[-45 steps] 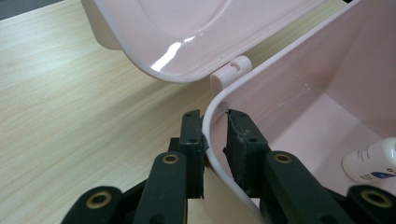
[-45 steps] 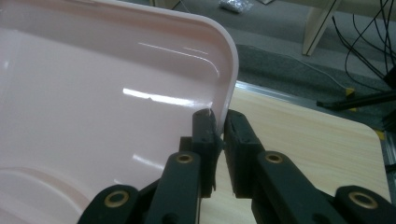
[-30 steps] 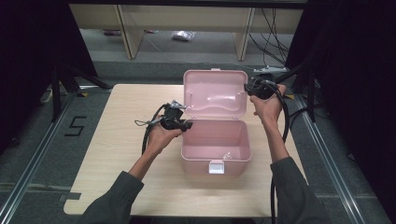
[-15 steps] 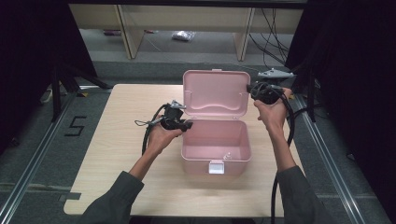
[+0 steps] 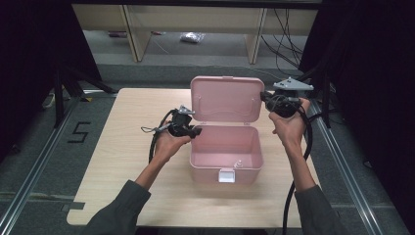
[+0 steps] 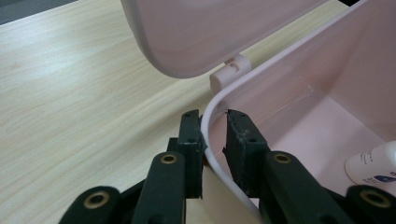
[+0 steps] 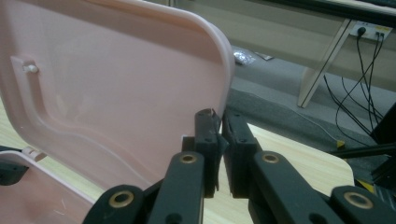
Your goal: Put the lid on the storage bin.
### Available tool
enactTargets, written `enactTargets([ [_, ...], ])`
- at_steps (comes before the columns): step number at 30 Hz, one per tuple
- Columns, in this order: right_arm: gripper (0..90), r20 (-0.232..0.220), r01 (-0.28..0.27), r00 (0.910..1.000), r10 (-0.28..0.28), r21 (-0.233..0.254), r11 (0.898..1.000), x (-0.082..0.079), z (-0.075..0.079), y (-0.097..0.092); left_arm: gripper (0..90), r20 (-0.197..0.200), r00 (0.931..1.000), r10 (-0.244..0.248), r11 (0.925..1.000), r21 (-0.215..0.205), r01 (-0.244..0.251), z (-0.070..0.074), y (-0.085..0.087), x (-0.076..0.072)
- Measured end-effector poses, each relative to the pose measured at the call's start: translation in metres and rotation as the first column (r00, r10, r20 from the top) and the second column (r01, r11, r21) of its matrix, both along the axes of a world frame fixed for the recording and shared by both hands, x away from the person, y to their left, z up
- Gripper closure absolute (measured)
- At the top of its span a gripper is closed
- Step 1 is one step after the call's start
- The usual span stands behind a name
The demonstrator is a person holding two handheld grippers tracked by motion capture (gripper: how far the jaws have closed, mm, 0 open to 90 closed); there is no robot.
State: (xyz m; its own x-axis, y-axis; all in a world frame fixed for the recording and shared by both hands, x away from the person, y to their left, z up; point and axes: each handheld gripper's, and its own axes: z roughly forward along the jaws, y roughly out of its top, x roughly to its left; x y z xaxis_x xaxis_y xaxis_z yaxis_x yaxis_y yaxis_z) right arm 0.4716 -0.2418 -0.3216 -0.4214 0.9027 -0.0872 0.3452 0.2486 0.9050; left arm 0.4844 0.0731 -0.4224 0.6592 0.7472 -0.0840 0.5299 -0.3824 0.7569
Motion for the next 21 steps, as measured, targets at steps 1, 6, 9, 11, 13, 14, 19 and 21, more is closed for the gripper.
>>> enactTargets([
  [1,86.2,0.008,0.003,1.0000,-0.003,0.003,1.000,-0.001,0.000,0.000,76.3,-0.003,1.0000,0.002,1.0000,-0.002,-0.002,0.000,0.000,0.000],
  [6,86.2,0.016,-0.002,0.9999,0.002,0.008,1.000,-0.008,-0.001,-0.002,76.3,-0.003,1.0000,0.002,1.0000,-0.006,-0.002,0.000,0.000,0.000],
  [9,86.2,0.015,-0.001,0.9999,0.001,0.012,1.000,-0.011,-0.002,-0.002,76.4,0.002,1.0000,0.009,0.9999,-0.004,-0.009,-0.001,-0.001,0.000],
  [11,86.2,0.019,-0.006,0.9998,0.005,0.012,1.000,-0.014,-0.002,-0.002,76.3,0.000,1.0000,0.009,0.9999,-0.006,-0.009,-0.001,-0.001,0.000],
  [13,86.2,0.026,-0.007,0.9996,0.007,0.014,1.000,-0.016,-0.003,-0.002,76.4,0.003,0.9999,0.010,0.9999,-0.005,-0.010,-0.001,-0.001,0.000],
  [14,86.2,0.045,-0.010,0.9989,0.011,-0.010,1.000,-0.017,-0.003,-0.004,76.4,0.002,0.9999,0.010,0.9999,-0.004,-0.010,-0.001,-0.001,0.000],
  [19,86.2,0.038,-0.013,0.9992,0.013,0.000,1.000,-0.025,-0.004,-0.004,76.4,0.001,0.9999,0.010,0.9999,-0.009,-0.010,-0.001,-0.001,-0.001],
  [21,86.2,0.050,-0.006,0.9987,0.005,0.011,1.000,-0.027,-0.005,-0.003,76.4,0.000,0.9999,0.011,0.9999,-0.012,-0.011,-0.001,-0.001,-0.001],
])
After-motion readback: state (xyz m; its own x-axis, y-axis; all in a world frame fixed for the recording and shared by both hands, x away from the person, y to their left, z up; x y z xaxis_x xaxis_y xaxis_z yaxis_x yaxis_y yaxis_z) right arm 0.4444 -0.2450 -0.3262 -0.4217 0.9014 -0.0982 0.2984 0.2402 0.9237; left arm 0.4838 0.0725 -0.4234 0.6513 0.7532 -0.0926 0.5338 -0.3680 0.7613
